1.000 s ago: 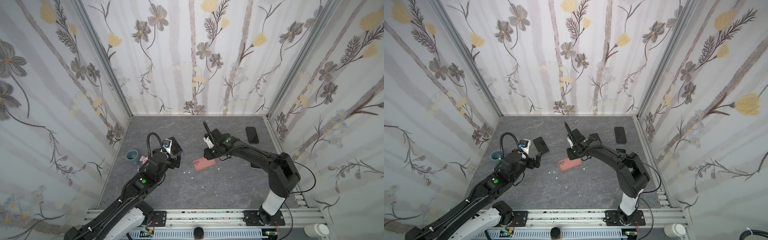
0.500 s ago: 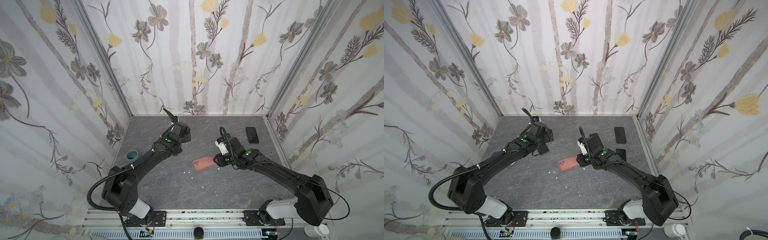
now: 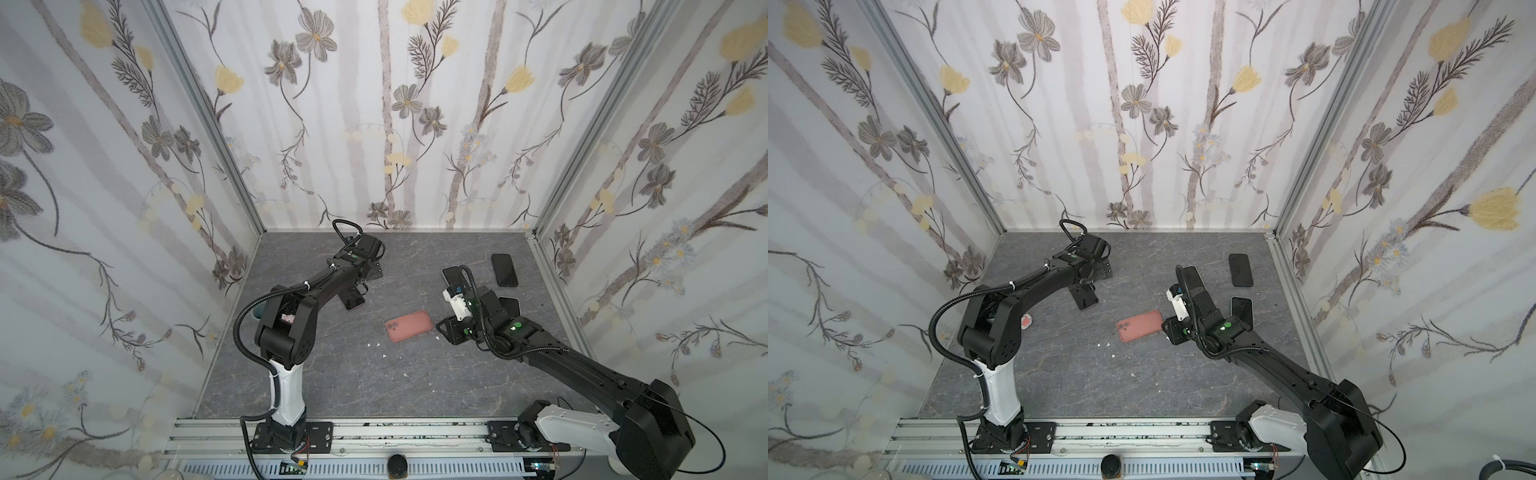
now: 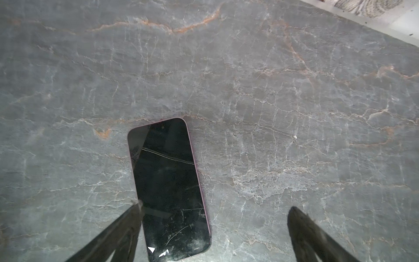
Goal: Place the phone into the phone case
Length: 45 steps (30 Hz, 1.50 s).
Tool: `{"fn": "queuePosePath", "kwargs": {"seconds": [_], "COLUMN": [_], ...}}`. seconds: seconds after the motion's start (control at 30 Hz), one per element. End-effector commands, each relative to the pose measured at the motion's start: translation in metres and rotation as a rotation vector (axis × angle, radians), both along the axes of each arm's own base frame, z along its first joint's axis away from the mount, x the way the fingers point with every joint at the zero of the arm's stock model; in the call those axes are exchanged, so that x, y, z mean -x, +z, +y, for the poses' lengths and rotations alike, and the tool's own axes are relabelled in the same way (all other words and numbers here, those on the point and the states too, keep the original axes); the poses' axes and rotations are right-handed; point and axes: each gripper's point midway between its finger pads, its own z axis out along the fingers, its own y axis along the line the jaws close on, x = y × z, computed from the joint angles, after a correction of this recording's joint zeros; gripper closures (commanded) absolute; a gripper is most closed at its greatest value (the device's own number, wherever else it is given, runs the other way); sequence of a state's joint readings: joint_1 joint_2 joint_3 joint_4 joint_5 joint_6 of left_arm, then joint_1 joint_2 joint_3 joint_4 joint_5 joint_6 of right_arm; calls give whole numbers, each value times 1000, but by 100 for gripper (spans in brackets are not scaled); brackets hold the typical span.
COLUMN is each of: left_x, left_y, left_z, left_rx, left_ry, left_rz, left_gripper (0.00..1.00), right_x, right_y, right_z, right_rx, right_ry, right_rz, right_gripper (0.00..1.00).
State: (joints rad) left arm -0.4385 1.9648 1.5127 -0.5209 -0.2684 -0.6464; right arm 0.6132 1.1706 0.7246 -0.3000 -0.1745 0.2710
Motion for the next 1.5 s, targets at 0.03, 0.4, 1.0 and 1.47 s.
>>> {"fn": "queuePosePath", "kwargs": {"seconds": [0.03, 0.4, 1.0, 1.47], "left_x": [-1, -10, -7, -2], "left_y": [-11, -40, -75, -89], "left_z": [22, 52, 61, 69], "left_rx": [62, 46, -7, 4], "left_ry": [133, 217, 201, 230], "left_rz": [32, 110, 217, 272], "left_gripper": [2, 1, 8, 18], "right_x": [-5, -7, -5, -6], "right_y": [3, -4, -6, -14], "right_z": [0, -7, -17, -22], "right_rx": [-13, 4, 12, 47], "right_ry": [5, -11, -39, -51], "right_rz": [-47, -48, -63, -58], "right_gripper": [59, 54, 54, 54]}}
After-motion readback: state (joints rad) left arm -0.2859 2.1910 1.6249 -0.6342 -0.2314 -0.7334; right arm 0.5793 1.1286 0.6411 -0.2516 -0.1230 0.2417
